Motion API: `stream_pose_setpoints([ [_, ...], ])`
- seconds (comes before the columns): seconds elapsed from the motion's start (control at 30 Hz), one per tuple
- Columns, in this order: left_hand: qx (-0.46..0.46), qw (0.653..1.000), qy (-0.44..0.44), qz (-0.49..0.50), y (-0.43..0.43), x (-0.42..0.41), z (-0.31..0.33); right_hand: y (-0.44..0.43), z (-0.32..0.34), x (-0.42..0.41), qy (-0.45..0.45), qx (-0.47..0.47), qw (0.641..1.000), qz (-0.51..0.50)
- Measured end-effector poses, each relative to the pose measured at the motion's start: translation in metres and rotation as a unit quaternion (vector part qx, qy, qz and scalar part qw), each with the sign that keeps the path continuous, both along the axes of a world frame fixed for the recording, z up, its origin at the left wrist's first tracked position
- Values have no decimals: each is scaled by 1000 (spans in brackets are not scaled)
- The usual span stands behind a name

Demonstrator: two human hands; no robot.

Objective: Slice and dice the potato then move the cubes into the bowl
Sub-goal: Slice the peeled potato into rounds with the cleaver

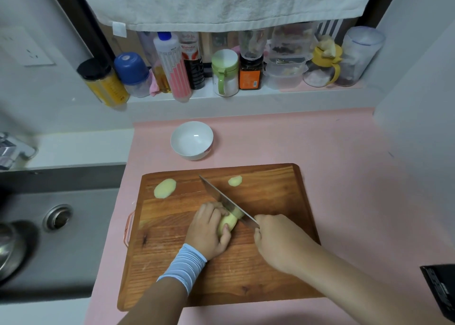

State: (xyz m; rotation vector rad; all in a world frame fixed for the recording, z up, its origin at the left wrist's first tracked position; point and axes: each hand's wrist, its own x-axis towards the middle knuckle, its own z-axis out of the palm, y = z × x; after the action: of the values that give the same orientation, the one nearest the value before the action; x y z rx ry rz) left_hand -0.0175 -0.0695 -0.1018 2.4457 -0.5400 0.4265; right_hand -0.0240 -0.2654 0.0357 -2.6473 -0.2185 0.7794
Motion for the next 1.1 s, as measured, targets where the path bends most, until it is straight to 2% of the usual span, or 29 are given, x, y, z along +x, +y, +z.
stream_pose_setpoints([
  [0.7, -2, 1000, -3, 16, 0, -1, -3, 11, -32, 8, -22, 21, 999, 13],
  [1.1, -2, 1000, -6, 15, 0, 0, -4, 7, -51, 2, -20, 40, 999, -15],
])
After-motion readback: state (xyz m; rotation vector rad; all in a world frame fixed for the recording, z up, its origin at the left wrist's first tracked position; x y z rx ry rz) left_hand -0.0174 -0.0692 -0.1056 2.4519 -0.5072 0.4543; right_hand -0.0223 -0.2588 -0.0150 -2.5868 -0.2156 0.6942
